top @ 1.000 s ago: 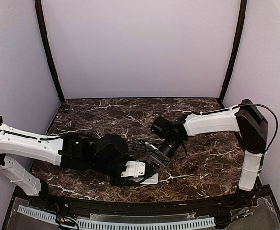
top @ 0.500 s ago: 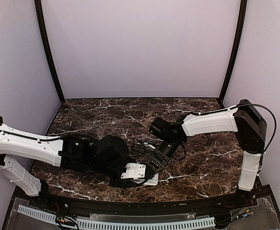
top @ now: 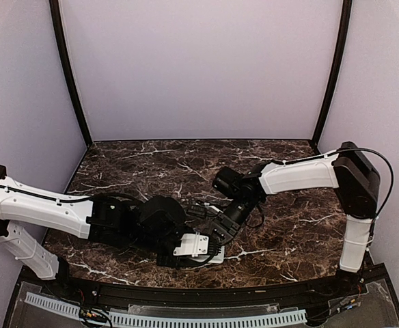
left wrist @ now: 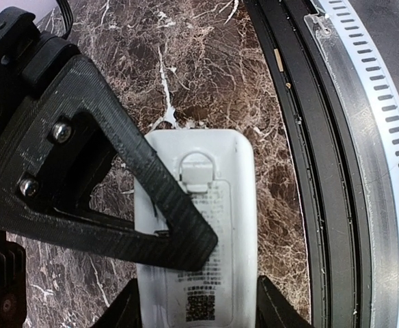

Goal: Load the batteries into the remote control
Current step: Pass from the left arm to the right

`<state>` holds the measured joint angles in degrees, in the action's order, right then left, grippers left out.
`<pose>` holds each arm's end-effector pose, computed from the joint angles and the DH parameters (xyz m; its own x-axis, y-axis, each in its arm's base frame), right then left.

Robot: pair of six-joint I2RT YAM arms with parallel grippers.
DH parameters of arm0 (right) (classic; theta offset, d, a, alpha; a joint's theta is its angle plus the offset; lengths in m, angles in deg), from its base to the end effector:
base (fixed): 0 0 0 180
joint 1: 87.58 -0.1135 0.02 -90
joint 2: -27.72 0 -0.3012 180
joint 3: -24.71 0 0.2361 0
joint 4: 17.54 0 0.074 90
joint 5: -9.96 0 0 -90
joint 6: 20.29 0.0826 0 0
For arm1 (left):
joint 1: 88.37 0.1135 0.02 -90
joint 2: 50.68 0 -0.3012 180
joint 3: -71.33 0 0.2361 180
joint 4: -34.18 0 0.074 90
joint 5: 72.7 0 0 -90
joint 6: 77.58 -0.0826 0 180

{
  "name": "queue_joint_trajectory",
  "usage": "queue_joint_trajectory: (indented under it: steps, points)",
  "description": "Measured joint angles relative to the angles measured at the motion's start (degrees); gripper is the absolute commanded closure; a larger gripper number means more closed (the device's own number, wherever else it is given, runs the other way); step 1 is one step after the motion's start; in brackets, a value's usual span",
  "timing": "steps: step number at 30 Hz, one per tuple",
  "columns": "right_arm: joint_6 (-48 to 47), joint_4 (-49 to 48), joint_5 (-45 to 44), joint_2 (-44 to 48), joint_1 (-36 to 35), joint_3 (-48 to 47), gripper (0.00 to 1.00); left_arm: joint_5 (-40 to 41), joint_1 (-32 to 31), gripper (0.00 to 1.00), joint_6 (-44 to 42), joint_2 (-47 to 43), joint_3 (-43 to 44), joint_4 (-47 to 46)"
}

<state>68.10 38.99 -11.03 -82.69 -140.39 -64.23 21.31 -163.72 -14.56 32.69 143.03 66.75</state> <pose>0.1600 0.3384 0.2081 -0.5797 -0.7807 -0.2335 -0.4191 0.0400 0.9070 0.0887 -0.3164 0.2558 0.2749 0.7380 -0.6163 0.9288 -0.0382 0.3685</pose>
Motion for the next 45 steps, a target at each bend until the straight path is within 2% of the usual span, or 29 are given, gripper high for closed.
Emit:
queue_joint_trajectory:
  steps: [16, 22, 31, 36, 39, 41, 45]
  points:
    - [4.5, -5.0, -1.6, 2.6, 1.1, 2.5, 1.00, 2.1, 0.0, 0.57, 0.0, 0.1, 0.0, -0.6]
    - [4.7, -5.8, -1.7, 2.8, 1.1, 3.0, 1.00, 2.7, -0.2, 0.42, 0.1, 0.5, 0.0, -0.8]
    - [5.0, -6.0, -2.2, 2.8, 1.1, 4.0, 1.00, 4.2, 0.0, 0.31, 1.7, 1.4, 0.0, -1.0]
    - [5.3, -5.9, -3.0, 2.8, 1.1, 4.2, 1.00, 5.0, 0.0, 0.19, 2.0, 1.6, 0.0, -1.0]
    - [5.7, -6.1, -3.8, 2.9, 1.1, 4.3, 1.00, 5.0, 0.1, 0.08, 2.2, 1.6, 0.0, -1.0]
    - [6.4, -6.2, -4.8, 3.2, 1.4, 4.7, 1.00, 4.9, 0.2, 0.03, 2.4, 1.5, 0.0, -1.0]
    - [7.7, -6.7, -7.3, 4.0, 2.0, 5.5, 1.00, 4.4, 0.2, 0.01, 3.2, 0.3, -0.8, -1.5]
